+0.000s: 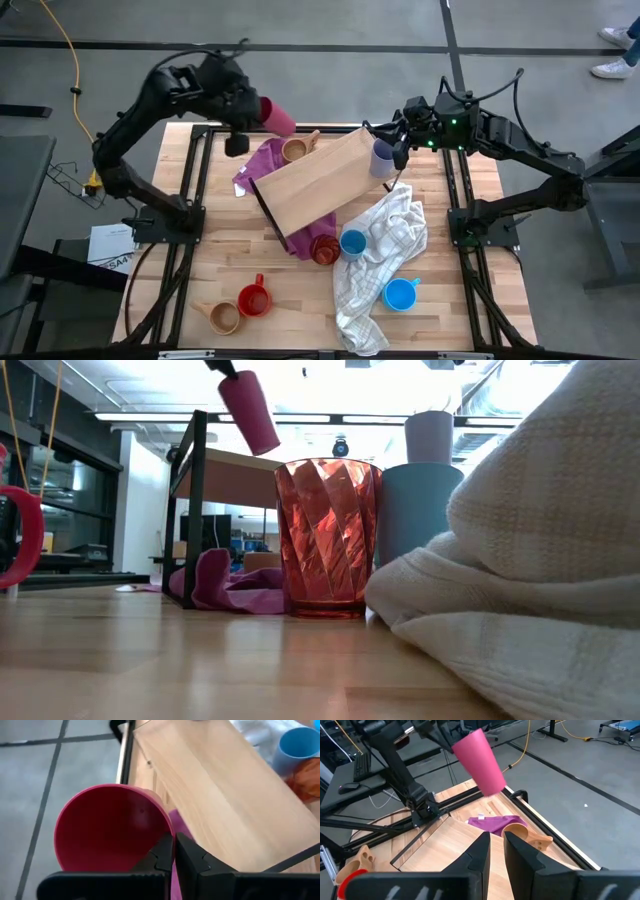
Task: Stack small to large cups/mugs on shelf
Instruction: Put the pink cup on the shelf
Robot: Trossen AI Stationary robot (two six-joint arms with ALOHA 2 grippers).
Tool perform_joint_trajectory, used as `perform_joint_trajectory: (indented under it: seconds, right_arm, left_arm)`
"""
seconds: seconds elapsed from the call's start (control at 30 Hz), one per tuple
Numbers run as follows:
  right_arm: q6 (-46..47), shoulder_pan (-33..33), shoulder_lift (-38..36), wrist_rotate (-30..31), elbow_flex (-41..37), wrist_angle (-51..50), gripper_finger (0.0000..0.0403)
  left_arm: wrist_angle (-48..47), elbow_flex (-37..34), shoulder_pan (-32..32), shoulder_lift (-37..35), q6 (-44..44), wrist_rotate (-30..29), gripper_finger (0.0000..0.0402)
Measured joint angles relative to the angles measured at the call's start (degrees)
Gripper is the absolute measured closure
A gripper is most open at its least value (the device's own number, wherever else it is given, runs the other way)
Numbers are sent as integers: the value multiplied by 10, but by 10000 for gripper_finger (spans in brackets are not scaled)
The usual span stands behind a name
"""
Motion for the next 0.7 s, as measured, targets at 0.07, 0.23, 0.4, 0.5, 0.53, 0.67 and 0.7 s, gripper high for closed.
perform_joint_trajectory:
  seconds: [0.07, 0.23, 0.4, 0.5, 0.53, 0.67, 0.7]
  right_arm:
    - [0, 0, 0, 0, 0, 0, 354]
    - [0, 0, 0, 0, 0, -2, 354]
    - [0, 0, 0, 0, 0, -13, 354]
    - [0, 0, 0, 0, 0, -16, 354]
    - [0, 0, 0, 0, 0, -16, 354]
    - [-2, 0, 0, 0, 0, -16, 354]
    - [-4, 0, 0, 0, 0, -15, 354]
  left_arm:
    - [-4, 18, -19, 22, 1, -11, 401]
    - [-37, 65, -42, 80, 20, -25, 401]
    - [-38, 118, -45, 113, 31, -22, 401]
    - [-33, 144, -44, 128, 31, -12, 401]
    - [-30, 151, -44, 131, 31, -12, 401]
    - [-28, 169, -45, 143, 31, -9, 401]
    - [-28, 170, -45, 147, 31, -9, 401]
